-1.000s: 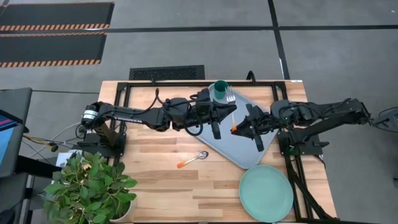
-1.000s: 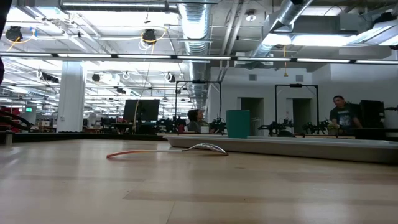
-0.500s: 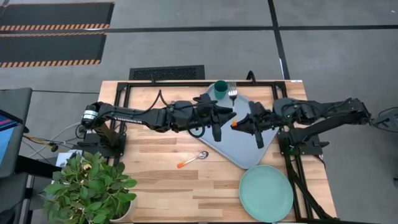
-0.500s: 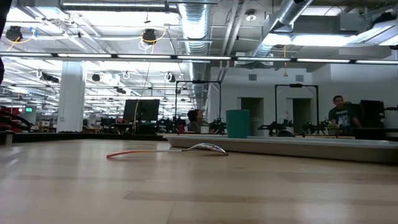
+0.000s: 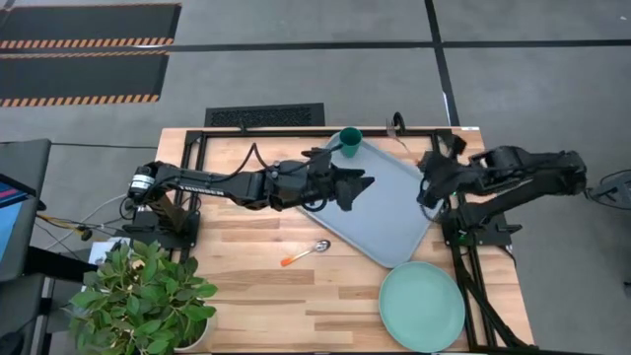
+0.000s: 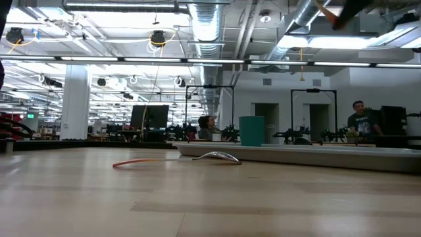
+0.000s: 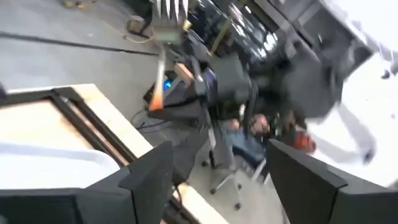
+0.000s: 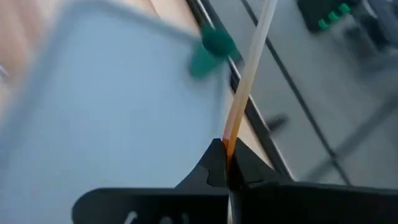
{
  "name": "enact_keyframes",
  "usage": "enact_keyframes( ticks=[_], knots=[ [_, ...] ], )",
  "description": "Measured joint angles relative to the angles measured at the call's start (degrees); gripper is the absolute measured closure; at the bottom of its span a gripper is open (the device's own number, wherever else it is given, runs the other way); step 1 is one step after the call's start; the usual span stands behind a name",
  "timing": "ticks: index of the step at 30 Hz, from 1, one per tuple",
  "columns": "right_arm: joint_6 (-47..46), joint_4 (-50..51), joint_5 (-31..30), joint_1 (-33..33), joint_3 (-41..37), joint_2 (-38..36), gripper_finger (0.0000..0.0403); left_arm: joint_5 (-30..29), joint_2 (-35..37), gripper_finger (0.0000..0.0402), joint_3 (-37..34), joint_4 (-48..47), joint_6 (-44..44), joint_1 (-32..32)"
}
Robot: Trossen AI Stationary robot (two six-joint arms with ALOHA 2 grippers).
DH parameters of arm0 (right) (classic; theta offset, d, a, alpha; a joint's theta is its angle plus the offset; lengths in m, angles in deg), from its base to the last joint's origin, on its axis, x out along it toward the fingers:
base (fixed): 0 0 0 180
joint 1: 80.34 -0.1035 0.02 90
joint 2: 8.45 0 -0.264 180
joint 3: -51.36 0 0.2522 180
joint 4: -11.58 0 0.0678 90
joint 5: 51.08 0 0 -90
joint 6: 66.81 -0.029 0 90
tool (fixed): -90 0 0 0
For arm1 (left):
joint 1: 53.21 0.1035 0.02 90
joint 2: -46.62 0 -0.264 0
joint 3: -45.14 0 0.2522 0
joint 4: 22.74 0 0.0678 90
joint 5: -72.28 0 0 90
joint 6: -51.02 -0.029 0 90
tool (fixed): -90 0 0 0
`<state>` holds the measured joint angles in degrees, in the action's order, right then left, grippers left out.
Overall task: Pick and place plate/cup/fork/spoon on tray
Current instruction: Put the orange fork to the right of the blue tray
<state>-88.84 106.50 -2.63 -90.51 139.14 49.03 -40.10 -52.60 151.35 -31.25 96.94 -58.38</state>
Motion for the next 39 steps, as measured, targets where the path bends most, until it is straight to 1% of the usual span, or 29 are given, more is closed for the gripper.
enact_keyframes(
  ticks=[3,5,7,9,12,16,21,23,25,27,30,32,35,39],
  knots=[
    [-2.52,8.43,-3.01,-1.26,-0.29,2.74,0.0400,-5.09,0.00,0.0160,0.00,-0.02,6.91,0.18],
    [-1.22,8.74,-4.57,-2.06,-0.47,5.01,0.0400,-8.00,0.00,0.0161,0.00,-0.06,11.27,0.63],
    [1.93,7.80,-5.04,-3.22,-0.59,6.68,0.0400,-9.10,0.02,0.0162,0.00,-0.33,15.47,1.66],
    [3.81,8.73,-7.01,-4.44,-0.57,9.61,0.0400,-8.11,0.02,0.0162,0.00,-0.78,19.59,3.28],
    [5.38,8.59,-11.16,-5.88,-0.63,14.66,0.0400,-2.95,0.02,0.0162,0.00,-3.34,24.97,6.30],
    [5.62,8.87,-17.47,-7.66,-0.57,19.70,0.0398,4.21,0.04,0.0162,0.00,-9.18,28.73,9.65],
    [5.36,8.82,-18.57,-8.27,-0.59,24.14,0.0396,11.98,0.73,0.0162,-0.04,-21.32,31.62,11.96],
    [5.16,8.90,-19.16,-8.26,-0.59,25.25,0.0398,13.38,1.61,0.0162,0.00,-26.62,33.07,12.68],
    [5.21,8.88,-20.47,-8.20,-0.59,26.30,0.0398,15.45,2.73,0.0162,-0.04,-33.95,35.78,13.60],
    [5.88,8.83,-20.71,-8.07,-0.59,27.31,0.0397,19.91,3.58,0.0162,-0.04,-36.95,38.68,14.60],
    [8.69,8.89,-21.24,-8.07,-0.57,29.02,0.0395,28.23,4.88,0.0162,-0.04,-37.56,41.89,15.65],
    [10.21,8.74,-23.21,-8.14,-0.59,30.22,0.0395,31.68,5.52,0.0162,0.00,-36.81,45.09,15.63],
    [11.29,8.79,-26.84,-8.22,-0.59,31.69,0.0395,34.44,5.87,0.0162,0.00,-36.94,48.97,15.27],
    [10.67,8.53,-27.81,-8.22,-0.57,32.49,0.0393,35.85,6.01,0.0162,-0.02,-38.21,50.68,14.93]
  ],
)
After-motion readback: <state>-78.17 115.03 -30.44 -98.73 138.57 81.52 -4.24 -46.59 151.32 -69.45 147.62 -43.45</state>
